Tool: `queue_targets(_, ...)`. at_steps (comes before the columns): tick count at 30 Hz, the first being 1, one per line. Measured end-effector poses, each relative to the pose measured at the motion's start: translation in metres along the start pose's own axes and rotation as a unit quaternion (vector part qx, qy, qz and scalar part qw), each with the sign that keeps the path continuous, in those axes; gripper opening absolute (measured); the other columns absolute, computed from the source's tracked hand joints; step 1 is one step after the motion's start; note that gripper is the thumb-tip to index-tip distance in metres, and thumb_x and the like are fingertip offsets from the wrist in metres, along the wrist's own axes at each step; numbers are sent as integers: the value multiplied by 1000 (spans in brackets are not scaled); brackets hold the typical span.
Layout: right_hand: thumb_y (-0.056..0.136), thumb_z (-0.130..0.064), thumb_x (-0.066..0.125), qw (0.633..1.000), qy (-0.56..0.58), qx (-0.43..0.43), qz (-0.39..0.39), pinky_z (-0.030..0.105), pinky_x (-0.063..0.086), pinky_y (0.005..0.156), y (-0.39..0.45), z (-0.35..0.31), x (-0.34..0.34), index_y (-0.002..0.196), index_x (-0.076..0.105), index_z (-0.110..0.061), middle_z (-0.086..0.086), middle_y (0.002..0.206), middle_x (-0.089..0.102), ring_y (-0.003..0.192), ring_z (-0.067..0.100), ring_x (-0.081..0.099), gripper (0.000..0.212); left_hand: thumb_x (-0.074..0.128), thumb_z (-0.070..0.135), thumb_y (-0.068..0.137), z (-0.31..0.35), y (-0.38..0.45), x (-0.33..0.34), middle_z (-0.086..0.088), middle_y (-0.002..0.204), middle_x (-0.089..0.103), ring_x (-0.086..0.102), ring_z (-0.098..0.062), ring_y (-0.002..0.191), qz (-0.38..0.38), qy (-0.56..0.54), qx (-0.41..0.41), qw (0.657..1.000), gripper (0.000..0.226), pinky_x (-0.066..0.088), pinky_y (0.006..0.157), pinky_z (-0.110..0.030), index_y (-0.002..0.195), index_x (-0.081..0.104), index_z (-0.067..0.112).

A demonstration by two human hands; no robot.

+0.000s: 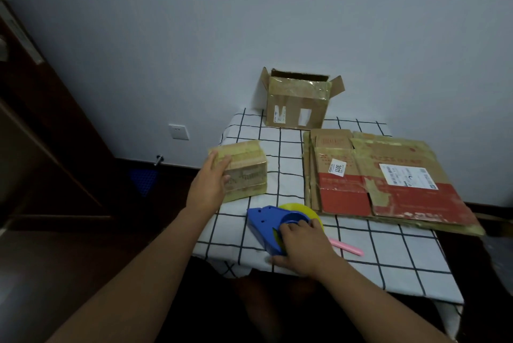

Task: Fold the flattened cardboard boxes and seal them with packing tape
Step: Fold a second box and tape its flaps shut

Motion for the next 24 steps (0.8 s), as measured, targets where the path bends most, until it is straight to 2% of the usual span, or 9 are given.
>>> queue_targets(2,89,-60,51,1000,7,12,7,45,27,102,-2,-5,3,125,46,-16,6,122,60,113,28,55,57,51,20,100,1,-6,-3,-3,161,19,40,-26,136,3,-2,-2,1000,49,41,105,-41,148,40,22)
queue_targets(4,92,-53,51,1000,20,17,15,43,30,103,-3,-7,2,128,44,-14,6,122,61,111,28,57,54,52,20,100,0,-10,-6,-2,161,19,40,-26,136,2,-6,-9,1000,49,41,107,-41,148,40,23)
queue_targets(9,93,-49,50,994,88,11,60,37,38,88,-8,2,-14,115,46,-17,3,108,65,99,24,60,39,54,19,99,-3,-11,-20,-2,161,21,41,-26,135,22,-26,-15,999,49,41,107,-40,147,42,23)
queue_targets(14,91,-49,57,975,200,-4,101,32,34,68,-27,25,-58,103,45,-23,-7,87,56,79,16,53,31,54,18,99,-6,-4,-25,-3,161,21,40,-27,137,28,-35,-21,999,49,40,106,-41,146,43,22)
queue_targets(16,90,-43,64,952,285,1,111,31,42,66,-33,39,-80,104,49,-23,-8,88,58,78,14,56,29,54,19,98,-3,-1,-22,-2,161,22,40,-27,137,21,-38,-13,999,48,40,106,-39,146,44,22)
queue_targets(19,91,-28,69,894,433,8,114,30,54,72,-43,57,-116,110,53,-26,-5,100,64,83,10,64,25,56,20,98,10,0,-14,-1,160,22,40,-24,137,2,-35,14,999,49,41,103,-37,145,45,24)
queue_targets(22,88,-25,72,833,536,13,139,17,49,70,-45,69,-148,109,59,-22,-1,99,66,81,4,64,26,57,22,97,34,-4,-1,1,160,22,39,-20,138,-26,-29,73,997,49,42,99,-32,144,46,28)
queue_targets(24,76,-34,68,791,586,30,174,25,48,75,-37,81,-162,106,64,-21,2,97,70,82,9,65,33,56,23,98,46,-8,9,3,161,21,39,-18,137,-48,-25,92,994,49,41,99,-31,144,44,31)
Point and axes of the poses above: each hand's wrist, its own y-axis towards the middle knuckle, its own x-axis out of the palm, z = x × y, the point moved 8 cm from there along y, towards the middle knuckle
